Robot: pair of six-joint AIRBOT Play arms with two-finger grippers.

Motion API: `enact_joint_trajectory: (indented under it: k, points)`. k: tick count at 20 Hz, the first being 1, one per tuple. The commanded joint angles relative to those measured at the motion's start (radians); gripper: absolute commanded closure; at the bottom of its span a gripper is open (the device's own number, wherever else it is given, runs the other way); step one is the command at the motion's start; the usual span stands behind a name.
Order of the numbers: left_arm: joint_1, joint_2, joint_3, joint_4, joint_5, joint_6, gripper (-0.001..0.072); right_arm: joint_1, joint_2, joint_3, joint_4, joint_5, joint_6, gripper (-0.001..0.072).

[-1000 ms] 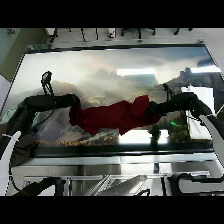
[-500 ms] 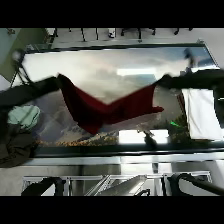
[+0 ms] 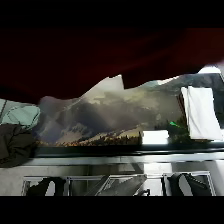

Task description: Fold the shirts.

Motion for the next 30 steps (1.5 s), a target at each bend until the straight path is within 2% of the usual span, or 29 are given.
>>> enact_joint_trajectory:
  k: [1, 5, 9, 12, 15, 18, 22, 24, 27, 30]
  points:
    - [0.078, -0.014, 0.159, 0.069, 0.157, -0.005, 0.0692, -0.039, 0.064, 0.036, -0.02, 0.096, -0.015, 0.0689]
    - [0.082, -0.197, 0.247, 0.049, 0.365, -0.005, 0.0692, -0.038, -0.022, 0.036, -0.013, 0.061, 0.015, 0.0689]
    - [0.061, -0.392, 0.124, -0.111, 0.457, 0.026, 0.0692, 0.028, -0.253, 0.006, 0.033, -0.184, 0.066, 0.0689]
    - [-0.037, -0.554, -0.061, -0.101, 0.455, 0.089, 0.0692, 0.161, -0.425, -0.141, -0.002, -0.217, 0.066, 0.0689]
    - [-0.1, -0.755, -0.211, -0.098, 0.377, 0.133, 0.0692, 0.248, -0.605, -0.334, -0.035, -0.116, 0.066, 0.0689]
    - [-0.107, -0.996, -0.254, -0.099, 0.274, 0.148, 0.0692, 0.264, -0.833, -0.41, -0.034, -0.018, 0.085, 0.0689]
    - [-0.108, -1.335, -0.051, -0.103, 0.305, 0.162, 0.0692, 0.261, -1.08, -0.381, 0.039, 0.132, 0.085, 0.0689]
    - [-0.107, -1.429, 0.084, -0.102, 0.296, 0.129, 0.0692, 0.251, -1.147, -0.308, 0.038, 0.163, 0.098, 0.069]
    - [-0.108, -1.498, 0.279, -0.1, 0.301, 0.092, 0.0692, 0.227, -1.21, -0.147, 0.037, 0.146, 0.137, 0.069]
    - [-0.114, -1.482, 0.322, -0.089, 0.301, 0.091, 0.0692, 0.21, -1.21, -0.073, 0.026, 0.076, 0.137, 0.069]
